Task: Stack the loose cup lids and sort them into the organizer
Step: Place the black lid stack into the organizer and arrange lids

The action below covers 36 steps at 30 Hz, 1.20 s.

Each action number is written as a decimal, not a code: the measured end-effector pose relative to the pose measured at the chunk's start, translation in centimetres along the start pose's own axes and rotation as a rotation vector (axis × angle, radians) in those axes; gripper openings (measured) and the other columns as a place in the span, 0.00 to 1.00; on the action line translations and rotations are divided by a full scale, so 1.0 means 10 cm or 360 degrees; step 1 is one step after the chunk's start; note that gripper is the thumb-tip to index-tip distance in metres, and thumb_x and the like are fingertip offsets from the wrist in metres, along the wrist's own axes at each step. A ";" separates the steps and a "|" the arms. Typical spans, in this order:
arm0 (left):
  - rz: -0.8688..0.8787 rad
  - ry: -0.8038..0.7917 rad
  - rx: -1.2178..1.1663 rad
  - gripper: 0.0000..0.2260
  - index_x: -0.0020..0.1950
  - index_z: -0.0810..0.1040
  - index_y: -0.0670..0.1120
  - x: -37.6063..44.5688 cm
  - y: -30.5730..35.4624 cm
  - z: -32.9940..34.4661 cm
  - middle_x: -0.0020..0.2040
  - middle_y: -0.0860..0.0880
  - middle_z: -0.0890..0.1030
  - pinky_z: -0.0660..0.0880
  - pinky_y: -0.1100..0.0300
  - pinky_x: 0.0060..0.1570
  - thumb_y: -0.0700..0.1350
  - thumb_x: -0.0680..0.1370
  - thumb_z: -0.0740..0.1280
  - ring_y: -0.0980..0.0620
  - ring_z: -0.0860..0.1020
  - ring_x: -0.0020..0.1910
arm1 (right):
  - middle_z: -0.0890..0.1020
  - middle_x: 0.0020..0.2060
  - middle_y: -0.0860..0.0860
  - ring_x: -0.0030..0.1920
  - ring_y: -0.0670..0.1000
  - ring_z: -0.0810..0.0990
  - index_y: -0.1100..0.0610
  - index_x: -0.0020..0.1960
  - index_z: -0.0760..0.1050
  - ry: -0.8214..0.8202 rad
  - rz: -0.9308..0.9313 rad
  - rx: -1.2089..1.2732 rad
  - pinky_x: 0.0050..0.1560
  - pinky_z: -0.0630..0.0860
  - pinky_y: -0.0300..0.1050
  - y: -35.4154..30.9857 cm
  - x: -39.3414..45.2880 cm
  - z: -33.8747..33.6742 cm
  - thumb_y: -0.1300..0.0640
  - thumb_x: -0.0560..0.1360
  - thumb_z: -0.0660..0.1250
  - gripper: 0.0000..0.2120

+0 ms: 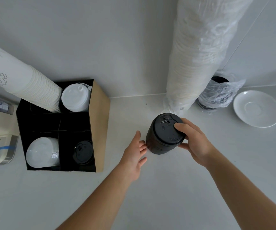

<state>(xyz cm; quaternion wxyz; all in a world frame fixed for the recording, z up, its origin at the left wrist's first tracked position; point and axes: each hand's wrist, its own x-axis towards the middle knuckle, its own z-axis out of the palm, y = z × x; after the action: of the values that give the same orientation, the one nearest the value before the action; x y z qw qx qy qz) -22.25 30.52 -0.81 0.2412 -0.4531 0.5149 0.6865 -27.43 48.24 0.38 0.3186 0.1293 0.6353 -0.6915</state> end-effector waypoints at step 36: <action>0.0208 -0.0135 -0.0434 0.22 0.66 0.74 0.48 -0.93 -0.55 -1.23 0.62 0.49 0.79 0.69 0.45 0.68 0.59 0.77 0.64 0.42 0.76 0.63 | 0.85 0.53 0.49 0.51 0.42 0.83 0.50 0.59 0.79 -0.0147 -0.0180 -0.0237 0.51 0.75 0.42 0.11 -1.01 1.27 0.48 0.71 0.65 0.18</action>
<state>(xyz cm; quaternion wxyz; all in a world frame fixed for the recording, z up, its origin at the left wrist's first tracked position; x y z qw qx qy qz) -8.81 22.35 3.86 0.1537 -0.4178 0.4347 0.7829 -16.14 38.86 7.42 0.3169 0.0372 0.6758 -0.6644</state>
